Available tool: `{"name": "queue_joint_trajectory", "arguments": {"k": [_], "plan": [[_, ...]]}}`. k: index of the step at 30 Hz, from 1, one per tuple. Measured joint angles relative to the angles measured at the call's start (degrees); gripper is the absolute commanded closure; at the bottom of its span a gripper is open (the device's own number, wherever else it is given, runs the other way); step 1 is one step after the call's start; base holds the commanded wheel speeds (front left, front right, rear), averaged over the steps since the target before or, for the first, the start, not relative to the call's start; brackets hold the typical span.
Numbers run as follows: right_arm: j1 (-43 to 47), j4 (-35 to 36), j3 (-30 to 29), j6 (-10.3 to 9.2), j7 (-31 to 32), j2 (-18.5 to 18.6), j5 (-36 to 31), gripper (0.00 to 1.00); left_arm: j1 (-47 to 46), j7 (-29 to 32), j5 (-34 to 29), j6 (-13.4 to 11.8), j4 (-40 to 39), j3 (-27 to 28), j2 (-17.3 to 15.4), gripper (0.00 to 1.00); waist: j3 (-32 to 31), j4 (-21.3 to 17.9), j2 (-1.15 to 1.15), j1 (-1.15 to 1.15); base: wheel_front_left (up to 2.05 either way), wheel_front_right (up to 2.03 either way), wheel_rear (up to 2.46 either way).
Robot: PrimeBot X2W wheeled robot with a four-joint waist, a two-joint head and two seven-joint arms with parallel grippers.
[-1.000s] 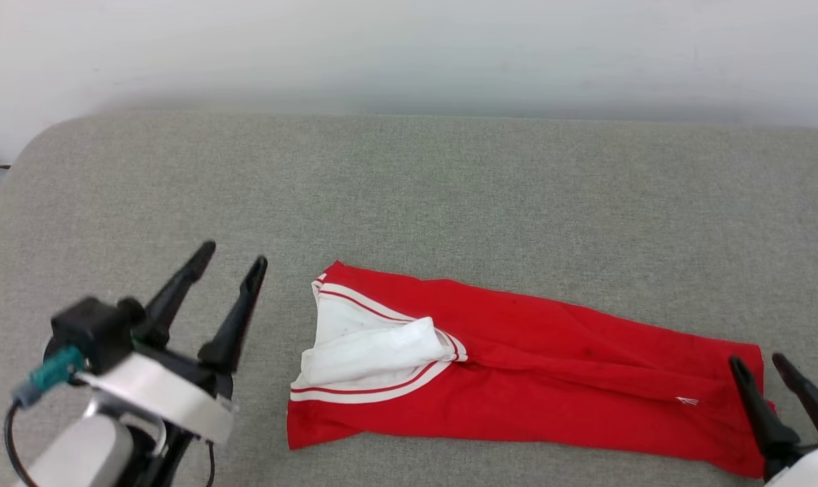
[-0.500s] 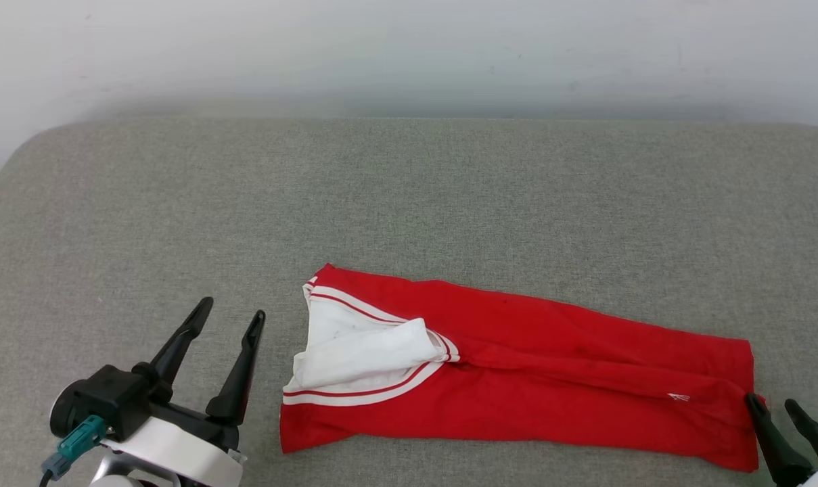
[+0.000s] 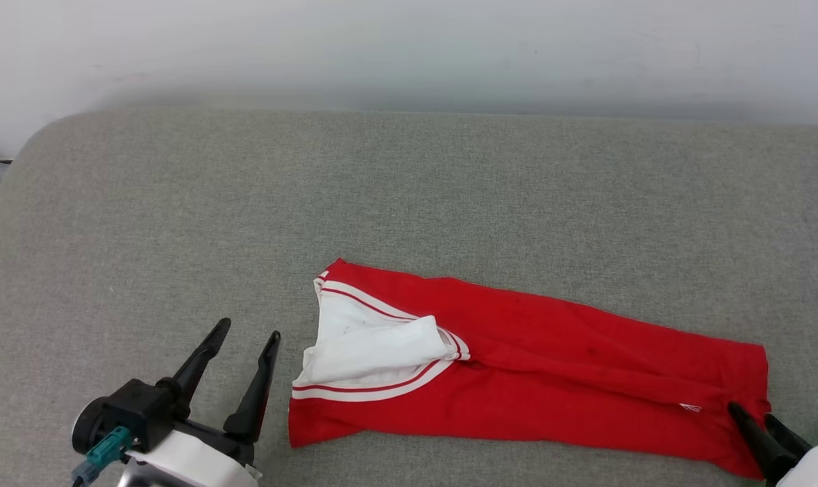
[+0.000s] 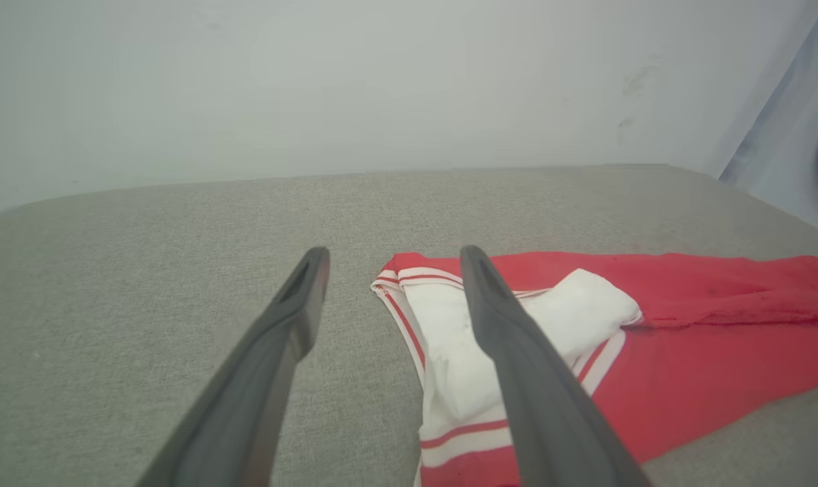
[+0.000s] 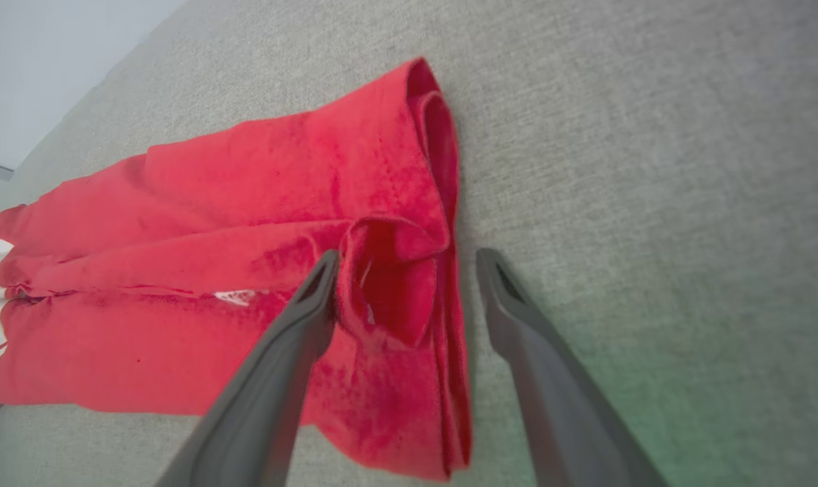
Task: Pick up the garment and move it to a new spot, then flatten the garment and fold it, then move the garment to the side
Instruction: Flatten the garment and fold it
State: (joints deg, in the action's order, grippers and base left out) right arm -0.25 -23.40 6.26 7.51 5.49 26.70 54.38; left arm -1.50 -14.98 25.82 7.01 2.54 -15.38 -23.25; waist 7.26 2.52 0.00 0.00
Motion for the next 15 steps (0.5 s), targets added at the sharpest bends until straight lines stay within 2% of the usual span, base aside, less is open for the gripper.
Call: {"name": "queue_joint_trajectory", "arguments": {"k": [7,15], "plan": [[-2.8,-3.2,-0.6,0.01,7.4,-0.3,2.5,0.00,-0.2,0.0,0.1,0.3,1.8,-1.3,0.3,0.00,0.4,0.6,0.00,0.00,0.00,0.00,0.00],[-5.3,-5.8,-0.9,0.02,12.4,-0.9,4.7,0.00,-1.0,0.0,0.2,0.4,3.0,-2.7,0.8,0.00,0.8,1.2,0.00,0.00,0.00,0.00,0.00]]}}
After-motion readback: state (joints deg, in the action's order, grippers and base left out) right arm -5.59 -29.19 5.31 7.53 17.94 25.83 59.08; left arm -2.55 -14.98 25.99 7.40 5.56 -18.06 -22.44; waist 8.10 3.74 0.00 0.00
